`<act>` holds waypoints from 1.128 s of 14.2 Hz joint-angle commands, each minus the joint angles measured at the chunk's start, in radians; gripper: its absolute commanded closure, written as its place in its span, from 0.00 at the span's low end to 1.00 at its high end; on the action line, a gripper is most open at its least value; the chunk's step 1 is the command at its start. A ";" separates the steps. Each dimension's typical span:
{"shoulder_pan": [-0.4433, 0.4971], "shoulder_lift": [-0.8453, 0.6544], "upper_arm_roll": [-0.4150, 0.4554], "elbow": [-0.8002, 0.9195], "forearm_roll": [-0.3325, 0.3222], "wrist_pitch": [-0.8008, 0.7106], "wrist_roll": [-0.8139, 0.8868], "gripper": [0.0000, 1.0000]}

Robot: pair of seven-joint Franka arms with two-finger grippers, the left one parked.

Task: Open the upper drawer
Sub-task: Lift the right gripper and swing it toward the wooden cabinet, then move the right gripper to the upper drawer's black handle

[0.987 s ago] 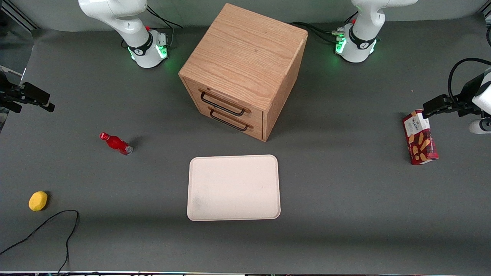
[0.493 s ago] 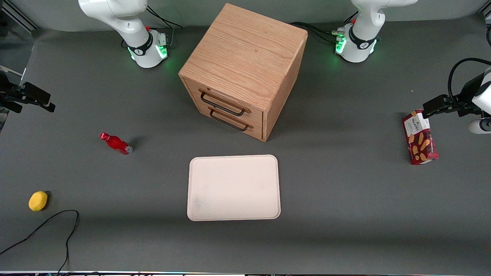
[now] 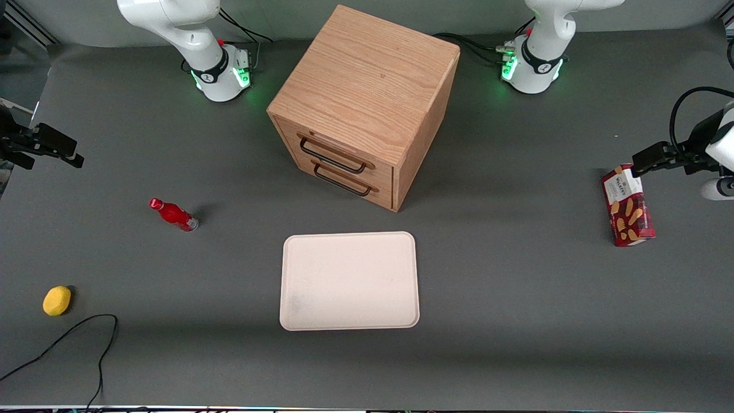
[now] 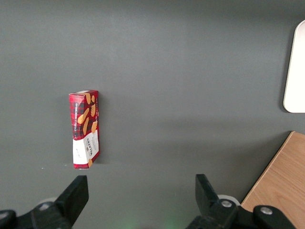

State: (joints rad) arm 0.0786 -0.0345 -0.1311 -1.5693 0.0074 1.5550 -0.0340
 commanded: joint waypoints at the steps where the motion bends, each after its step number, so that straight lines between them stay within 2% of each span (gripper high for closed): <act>1: 0.016 0.018 -0.004 0.023 -0.012 -0.009 -0.021 0.00; 7: 0.119 0.071 -0.005 0.040 -0.009 0.017 -0.023 0.00; 16: 0.386 0.220 -0.004 0.166 0.002 0.074 -0.027 0.00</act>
State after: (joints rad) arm 0.4087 0.1234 -0.1224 -1.4806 0.0077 1.6349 -0.0368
